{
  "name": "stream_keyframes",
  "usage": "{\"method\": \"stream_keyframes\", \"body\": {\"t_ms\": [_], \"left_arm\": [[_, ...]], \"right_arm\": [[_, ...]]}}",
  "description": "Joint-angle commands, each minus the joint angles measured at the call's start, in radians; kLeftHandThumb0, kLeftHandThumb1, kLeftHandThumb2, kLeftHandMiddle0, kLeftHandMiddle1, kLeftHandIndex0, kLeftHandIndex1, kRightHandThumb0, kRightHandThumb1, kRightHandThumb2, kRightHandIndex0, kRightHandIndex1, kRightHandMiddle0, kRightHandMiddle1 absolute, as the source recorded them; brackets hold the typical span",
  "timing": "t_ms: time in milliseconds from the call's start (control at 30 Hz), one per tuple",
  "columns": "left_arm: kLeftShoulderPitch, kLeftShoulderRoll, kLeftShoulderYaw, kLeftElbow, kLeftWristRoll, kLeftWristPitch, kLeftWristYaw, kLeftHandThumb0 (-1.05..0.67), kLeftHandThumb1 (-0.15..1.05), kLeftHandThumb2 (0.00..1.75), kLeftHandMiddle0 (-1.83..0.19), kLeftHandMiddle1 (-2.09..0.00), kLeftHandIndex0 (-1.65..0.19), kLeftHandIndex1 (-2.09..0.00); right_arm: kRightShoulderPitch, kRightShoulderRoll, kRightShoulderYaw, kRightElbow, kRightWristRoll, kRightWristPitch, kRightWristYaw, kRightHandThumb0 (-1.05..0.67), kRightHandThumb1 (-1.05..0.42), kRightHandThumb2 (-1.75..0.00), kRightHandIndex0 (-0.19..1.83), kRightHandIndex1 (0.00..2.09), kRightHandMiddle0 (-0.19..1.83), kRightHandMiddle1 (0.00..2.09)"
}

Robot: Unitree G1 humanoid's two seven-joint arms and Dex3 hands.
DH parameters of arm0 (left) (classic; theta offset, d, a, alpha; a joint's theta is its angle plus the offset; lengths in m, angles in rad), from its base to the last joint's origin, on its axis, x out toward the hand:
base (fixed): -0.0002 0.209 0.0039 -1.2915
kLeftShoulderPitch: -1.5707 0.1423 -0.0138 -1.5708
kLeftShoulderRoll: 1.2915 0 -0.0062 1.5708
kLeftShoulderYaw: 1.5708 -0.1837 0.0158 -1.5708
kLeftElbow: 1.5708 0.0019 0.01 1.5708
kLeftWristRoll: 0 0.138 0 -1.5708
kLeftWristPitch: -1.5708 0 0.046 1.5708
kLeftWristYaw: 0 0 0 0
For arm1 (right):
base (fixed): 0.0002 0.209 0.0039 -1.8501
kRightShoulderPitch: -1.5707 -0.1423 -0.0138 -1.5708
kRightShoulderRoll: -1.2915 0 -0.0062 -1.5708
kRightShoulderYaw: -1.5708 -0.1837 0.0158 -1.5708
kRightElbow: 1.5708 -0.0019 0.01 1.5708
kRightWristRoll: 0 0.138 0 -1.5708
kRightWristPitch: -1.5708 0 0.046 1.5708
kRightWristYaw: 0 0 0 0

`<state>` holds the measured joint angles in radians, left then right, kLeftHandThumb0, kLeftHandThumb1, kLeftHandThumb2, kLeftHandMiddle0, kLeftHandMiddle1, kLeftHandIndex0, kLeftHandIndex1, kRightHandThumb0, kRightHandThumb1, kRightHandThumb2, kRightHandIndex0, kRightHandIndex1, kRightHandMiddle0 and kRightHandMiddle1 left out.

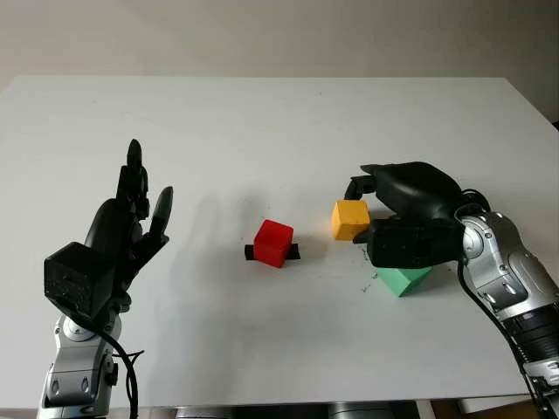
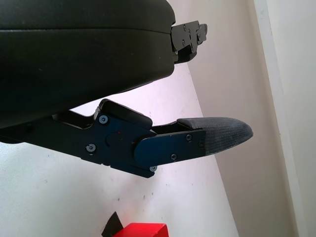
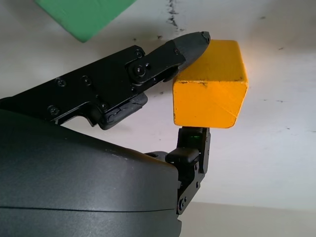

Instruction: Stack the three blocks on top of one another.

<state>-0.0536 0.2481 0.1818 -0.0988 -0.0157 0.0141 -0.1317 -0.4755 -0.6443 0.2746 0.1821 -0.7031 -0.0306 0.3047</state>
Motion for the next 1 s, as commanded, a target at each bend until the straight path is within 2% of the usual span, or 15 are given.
{"method": "stream_keyframes", "body": {"t_ms": [0, 233, 500, 733, 967], "left_arm": [[0.004, 0.003, -0.004, -0.01, 0.01, -0.005, 0.01, -0.84, 1.05, 0.56, 0.19, -0.04, 0.19, 0.0], [0.007, 0.002, -0.006, -0.009, 0.005, -0.007, 0.008, -0.82, 1.05, 0.59, 0.19, -0.02, 0.19, 0.0], [0.006, -0.001, -0.008, -0.003, -0.001, -0.008, 0.009, -0.82, 1.05, 0.58, 0.19, -0.01, 0.19, 0.0], [0.007, -0.003, -0.007, -0.003, -0.012, -0.002, 0.007, -0.82, 1.05, 0.58, 0.19, 0.0, 0.19, 0.0], [0.006, -0.003, -0.009, 0.0, -0.016, -0.01, 0.009, -0.81, 1.05, 0.57, 0.19, 0.0, 0.19, 0.0]], "right_arm": [[-0.001, 0.0, -0.011, -0.004, 0.007, -0.021, -0.022, -0.5, -0.88, -0.06, 0.35, 0.07, 0.51, 1.29], [0.0, 0.002, -0.025, 0.019, 0.041, -0.063, -0.057, -0.44, -0.92, -0.06, 0.39, 0.07, 0.47, 1.4], [-0.01, 0.029, -0.082, 0.028, 0.173, -0.082, -0.061, -0.41, -0.92, -0.06, 0.39, 0.06, 0.44, 1.5], [-0.024, 0.05, -0.136, 0.017, 0.282, -0.124, -0.065, -0.41, -0.93, -0.06, 0.37, 0.05, 0.43, 1.46], [-0.047, 0.083, -0.185, -0.016, 0.415, -0.101, 0.003, -0.39, -0.93, -0.06, 0.33, 0.03, 0.4, 1.42]]}}
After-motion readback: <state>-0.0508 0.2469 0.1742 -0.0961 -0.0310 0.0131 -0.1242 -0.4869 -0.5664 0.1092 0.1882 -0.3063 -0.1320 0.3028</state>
